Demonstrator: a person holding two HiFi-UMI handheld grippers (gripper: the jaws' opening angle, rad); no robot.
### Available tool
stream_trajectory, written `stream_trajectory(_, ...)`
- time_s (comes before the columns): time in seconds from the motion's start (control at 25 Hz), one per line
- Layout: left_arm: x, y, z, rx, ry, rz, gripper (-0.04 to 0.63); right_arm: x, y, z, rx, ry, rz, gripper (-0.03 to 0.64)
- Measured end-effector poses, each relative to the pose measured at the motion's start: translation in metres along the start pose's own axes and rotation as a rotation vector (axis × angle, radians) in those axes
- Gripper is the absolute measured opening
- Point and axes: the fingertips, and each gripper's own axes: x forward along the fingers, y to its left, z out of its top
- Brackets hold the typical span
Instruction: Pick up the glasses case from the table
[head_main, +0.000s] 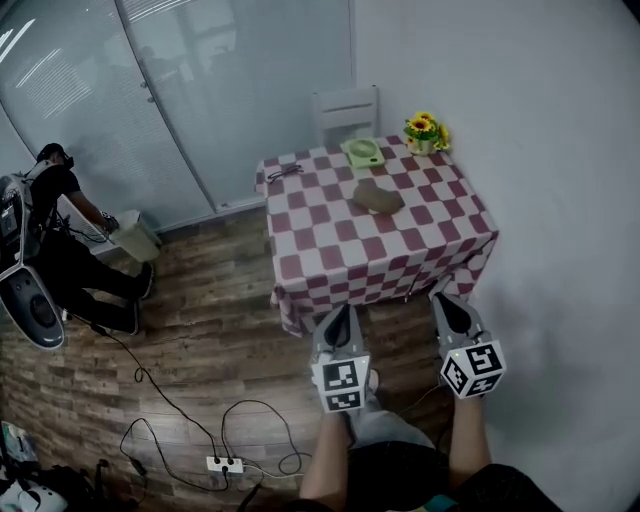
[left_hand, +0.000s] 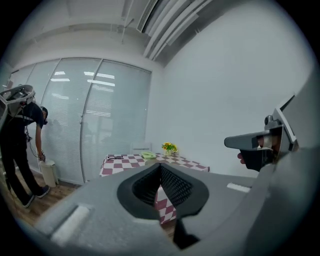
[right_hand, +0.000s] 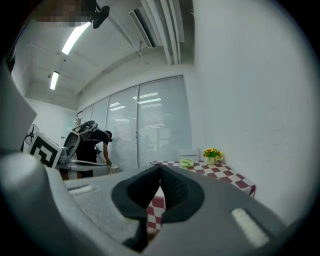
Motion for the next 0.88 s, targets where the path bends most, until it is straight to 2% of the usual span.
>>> stream_trajectory(0.32, 0.091, 0.008, -0.014, -0.002, 0.105, -0.048, 0.011, 0.080, -0.053, -0.015, 0.077, 0.038, -0.024, 0.005)
stream_trajectory(0.6, 0.173, 0.022, 0.005, 0.018, 0.101, -0.057, 0.011, 0.149, -0.105, -0.005, 0.095, 0.041, -0.049, 0.005)
stream_trajectory(0.88, 0.225, 0.034, 0.014, 0.013, 0.110, -0.052, 0.011, 0.198, -0.127, 0.006, 0.072, 0.055, -0.029, 0.005)
